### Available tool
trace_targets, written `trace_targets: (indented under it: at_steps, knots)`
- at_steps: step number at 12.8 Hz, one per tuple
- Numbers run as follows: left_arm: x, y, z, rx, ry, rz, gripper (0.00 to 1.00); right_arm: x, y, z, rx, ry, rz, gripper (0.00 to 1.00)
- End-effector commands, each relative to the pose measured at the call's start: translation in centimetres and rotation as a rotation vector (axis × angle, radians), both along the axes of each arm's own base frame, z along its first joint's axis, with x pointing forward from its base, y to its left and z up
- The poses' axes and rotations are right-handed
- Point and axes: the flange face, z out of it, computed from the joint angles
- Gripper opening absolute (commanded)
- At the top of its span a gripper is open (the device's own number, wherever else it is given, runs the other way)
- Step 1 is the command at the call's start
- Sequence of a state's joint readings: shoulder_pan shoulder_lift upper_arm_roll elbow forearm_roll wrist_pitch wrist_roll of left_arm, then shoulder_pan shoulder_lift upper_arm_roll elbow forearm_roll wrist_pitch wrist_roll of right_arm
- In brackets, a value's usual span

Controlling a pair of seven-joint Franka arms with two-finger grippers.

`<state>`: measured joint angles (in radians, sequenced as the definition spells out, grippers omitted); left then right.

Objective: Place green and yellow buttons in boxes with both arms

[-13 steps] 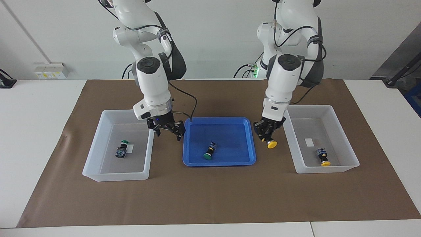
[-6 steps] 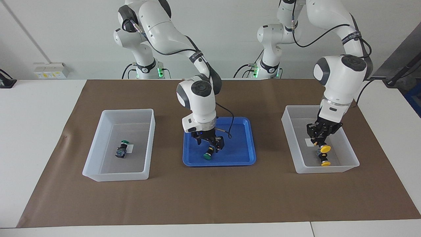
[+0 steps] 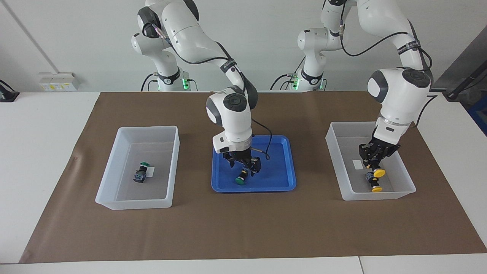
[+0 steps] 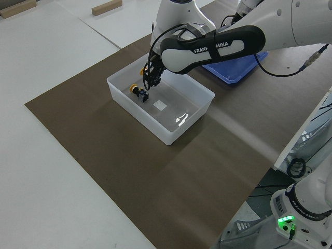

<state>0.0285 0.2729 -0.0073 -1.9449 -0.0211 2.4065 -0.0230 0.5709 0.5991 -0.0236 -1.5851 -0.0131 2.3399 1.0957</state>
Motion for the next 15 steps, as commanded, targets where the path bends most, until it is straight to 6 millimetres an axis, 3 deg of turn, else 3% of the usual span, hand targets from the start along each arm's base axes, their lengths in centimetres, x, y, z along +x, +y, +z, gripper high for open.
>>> trace_targets:
  at_steps: [1,2,3,6,7,8,9,10,12,13,15]
  knots:
    - [0.4,-0.1,-1.9,-0.007,-0.019,-0.022,0.0,-0.7,-0.3,-0.7,0.016,-0.032,0.019,0.81]
    - [0.7,-0.3,-2.4,-0.007,-0.033,-0.023,0.0,-1.0,-0.5,-1.3,0.022,-0.038,0.019,0.58]
    - [0.8,-0.3,-2.9,-0.008,-0.042,-0.021,0.0,-1.1,-0.5,-1.2,0.015,-0.026,0.021,0.01]
    - [1.1,-0.2,-3.9,-0.008,-0.047,-0.02,0.03,-0.7,-0.1,0.1,0.015,-0.004,0.01,0.0]
    - [1.1,-0.2,-4.1,-0.006,-0.057,-0.021,0.12,-0.3,-0.6,1.7,0.012,-0.002,0.005,0.0]
    - [1.1,-0.2,-4.2,-0.007,-0.056,-0.02,0.37,0.1,-1.8,3.9,0.008,-0.002,0.013,0.0]
    - [1.1,-0.2,-4.1,-0.005,-0.059,-0.022,0.75,0.9,-4.3,6.6,0.0,-0.004,0.06,0.0]
    - [1.2,-0.2,-4.1,-0.005,-0.057,-0.024,1.0,0.8,-6.3,9.4,-0.011,0.014,0.111,0.0]
    - [1.3,-0.2,-3.6,-0.005,-0.064,-0.025,1.0,1.0,-11.4,14.7,-0.033,0.026,0.194,0.0]
    - [1.2,-0.2,-3.5,-0.005,-0.062,-0.025,1.0,1.0,-14.1,16.3,-0.053,0.043,0.254,0.0]
    - [1.1,-0.4,-2.4,-0.003,-0.074,-0.036,1.0,1.8,-19.3,16.7,-0.081,0.059,0.363,0.0]
